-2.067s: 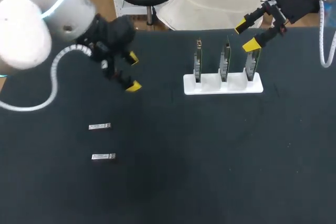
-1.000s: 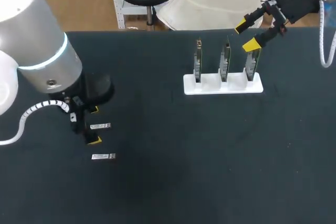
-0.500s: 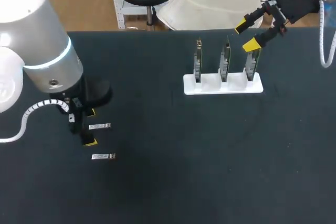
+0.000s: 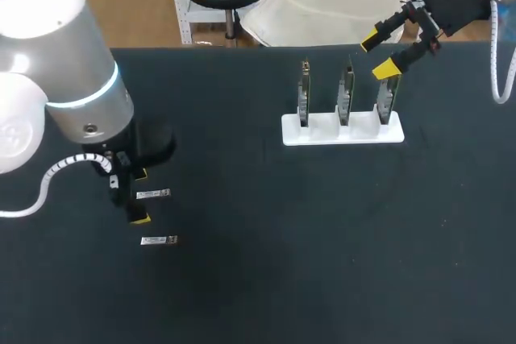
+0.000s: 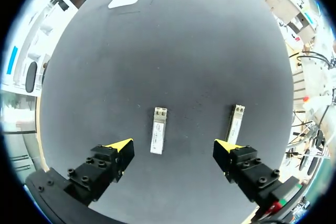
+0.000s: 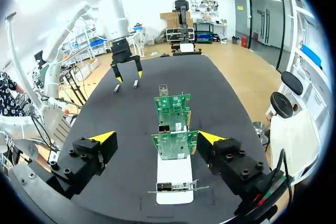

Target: Pick up the optical module with the left hand, and insert it into the network port with the right hand.

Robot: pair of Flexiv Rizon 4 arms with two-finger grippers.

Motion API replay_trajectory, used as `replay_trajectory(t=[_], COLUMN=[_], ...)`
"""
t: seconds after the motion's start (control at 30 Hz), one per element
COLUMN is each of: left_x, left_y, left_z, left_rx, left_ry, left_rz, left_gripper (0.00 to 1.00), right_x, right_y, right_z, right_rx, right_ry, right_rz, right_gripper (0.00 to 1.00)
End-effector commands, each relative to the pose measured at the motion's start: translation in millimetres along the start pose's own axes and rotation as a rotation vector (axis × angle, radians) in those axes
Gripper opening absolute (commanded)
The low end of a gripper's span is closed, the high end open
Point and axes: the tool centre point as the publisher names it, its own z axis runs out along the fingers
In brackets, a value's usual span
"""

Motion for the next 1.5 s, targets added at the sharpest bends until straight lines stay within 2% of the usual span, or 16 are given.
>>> replay_trajectory(t=[0.03,0.63,1.5], left_x=[-1.3,-4.1,3.5], left_y=[6.5,15.5,12.4], left_z=[3,14,28], left_rx=[0.009,0.039,0.045], left_ry=[0.01,0.057,0.085], left_rz=[0.002,0.027,0.013], left_gripper=[1.0,1.0,1.0], right_x=[0,0,0], right_y=[-1,-1,-1], right_z=[0,0,0], right_rx=[-0.001,-0.001,-0.001], right_ry=[-0.002,-0.002,-0.002], right_rz=[-0.002,-0.002,-0.002], right_gripper=[1.0,1.0,1.0])
